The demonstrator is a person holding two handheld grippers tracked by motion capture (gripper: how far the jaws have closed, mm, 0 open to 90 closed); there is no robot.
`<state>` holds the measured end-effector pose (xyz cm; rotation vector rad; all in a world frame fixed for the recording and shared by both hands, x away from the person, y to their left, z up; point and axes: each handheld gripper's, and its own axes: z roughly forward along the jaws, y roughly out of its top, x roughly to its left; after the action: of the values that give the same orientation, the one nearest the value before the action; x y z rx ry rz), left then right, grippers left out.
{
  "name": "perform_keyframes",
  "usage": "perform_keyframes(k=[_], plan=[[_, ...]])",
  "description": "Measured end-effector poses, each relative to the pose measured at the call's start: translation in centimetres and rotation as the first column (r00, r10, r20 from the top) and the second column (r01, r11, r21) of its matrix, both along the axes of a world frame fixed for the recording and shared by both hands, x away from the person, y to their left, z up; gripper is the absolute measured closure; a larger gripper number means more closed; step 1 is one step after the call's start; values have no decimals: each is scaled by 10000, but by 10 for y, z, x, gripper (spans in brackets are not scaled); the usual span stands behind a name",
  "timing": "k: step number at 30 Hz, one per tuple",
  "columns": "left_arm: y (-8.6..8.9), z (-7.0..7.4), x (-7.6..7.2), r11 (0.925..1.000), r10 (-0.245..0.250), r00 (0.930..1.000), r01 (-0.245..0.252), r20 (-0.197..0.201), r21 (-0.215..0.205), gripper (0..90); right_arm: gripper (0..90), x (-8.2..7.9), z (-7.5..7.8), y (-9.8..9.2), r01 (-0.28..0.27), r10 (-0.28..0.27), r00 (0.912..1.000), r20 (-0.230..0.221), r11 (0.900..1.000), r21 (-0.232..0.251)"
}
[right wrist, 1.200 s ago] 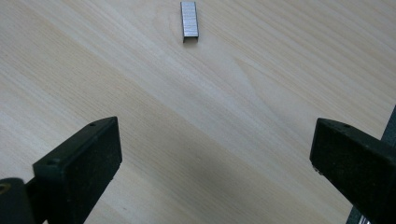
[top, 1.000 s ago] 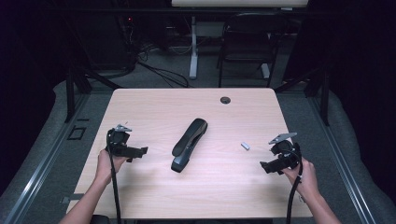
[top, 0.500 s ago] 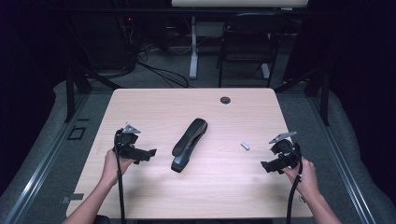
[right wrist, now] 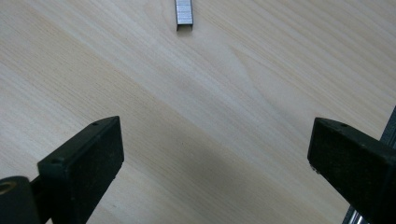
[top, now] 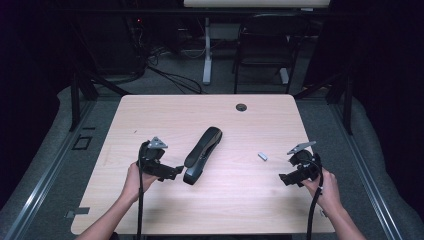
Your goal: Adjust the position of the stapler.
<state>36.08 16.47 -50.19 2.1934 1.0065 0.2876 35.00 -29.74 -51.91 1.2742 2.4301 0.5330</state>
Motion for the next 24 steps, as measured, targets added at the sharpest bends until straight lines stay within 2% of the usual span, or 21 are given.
perform_keyframes(k=[11, 14, 16, 24], plan=[[-27, 1, -6, 9983, -124, 9998, 117, 127, 567, 12, 37, 1, -2, 0, -45, 45, 10000, -79, 10000, 4], [-35, 1, -9, 9974, -282, 9992, 262, 298, 665, 68, 39, 1, -3, 1, -16, 14, 9999, -158, 9999, -115], [-39, 1, -9, 9974, -346, 9987, 321, 376, 650, 151, 42, 1, -3, 2, -56, 54, 9998, -173, 9999, -106], [-47, -1, -5, 9980, -431, 9979, 407, 488, 478, 246, 56, 1, -4, 2, -69, 66, 9996, -264, 9999, -107]])
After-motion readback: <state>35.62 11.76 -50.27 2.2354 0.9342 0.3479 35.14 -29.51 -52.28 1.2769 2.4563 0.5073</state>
